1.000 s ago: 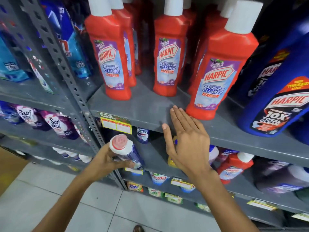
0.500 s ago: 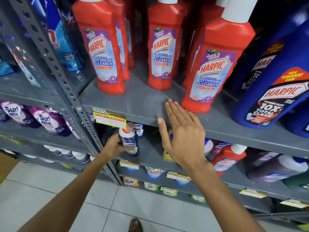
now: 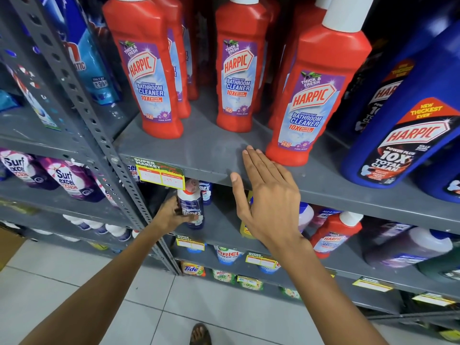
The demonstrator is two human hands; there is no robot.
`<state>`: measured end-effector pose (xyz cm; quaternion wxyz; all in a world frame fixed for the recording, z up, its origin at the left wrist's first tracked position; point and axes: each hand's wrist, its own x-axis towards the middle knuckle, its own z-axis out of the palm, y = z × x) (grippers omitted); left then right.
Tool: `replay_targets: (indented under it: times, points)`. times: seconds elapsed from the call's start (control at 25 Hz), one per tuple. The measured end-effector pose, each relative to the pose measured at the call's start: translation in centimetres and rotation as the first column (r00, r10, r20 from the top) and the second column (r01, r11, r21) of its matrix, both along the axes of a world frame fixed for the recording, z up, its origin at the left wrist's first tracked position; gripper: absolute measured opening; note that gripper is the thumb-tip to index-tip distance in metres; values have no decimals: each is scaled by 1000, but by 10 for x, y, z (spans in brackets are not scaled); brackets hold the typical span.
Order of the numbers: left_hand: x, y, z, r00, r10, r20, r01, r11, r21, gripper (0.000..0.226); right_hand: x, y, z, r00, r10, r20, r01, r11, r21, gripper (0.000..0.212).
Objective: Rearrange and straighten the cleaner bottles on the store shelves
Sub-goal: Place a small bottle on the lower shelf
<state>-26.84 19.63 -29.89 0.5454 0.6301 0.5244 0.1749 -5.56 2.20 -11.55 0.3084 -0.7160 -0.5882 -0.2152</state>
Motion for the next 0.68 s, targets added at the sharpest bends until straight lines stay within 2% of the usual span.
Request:
replay_targets:
  times: [0.12,0.16,0.28,0.36,0.48,0.56,0.6,0.68]
  points:
    - [-3,4,-9,998,-2,55,1,1000,5,108,0,-1,0,1000,6,-10,-6,1000,-11,51]
    - [-3,2,-9,998,-9,61,8,1000,10,109,0,-1,0,1000,11,-17,-11,1000,-14,51]
    - [-2,-7,-6,999,-13,51,14,1000,-6,91,0,-2,1,999,28,-44,-30,999,-23,51]
    - [-1,-17,-12,997,23,73,-23,1000,-10,90,1,-4,2,997,49,-60,-52,998,-42,51]
    - [3,-58,-34,940,333,74,-329,942,-56,86,8,-15,5,970,180,-165,-185,983,-13,48]
    - [14,-105,-51,882,469,-40,-471,881,-44,68,16,-36,5,885,316,-342,-310,948,73,48]
    - [23,-129,-61,899,430,-87,-435,899,-46,62,22,-50,2,843,367,-392,-347,930,123,48]
    - [53,-181,-63,975,196,-105,-211,965,-155,40,40,-80,-11,829,404,-387,-349,914,208,42]
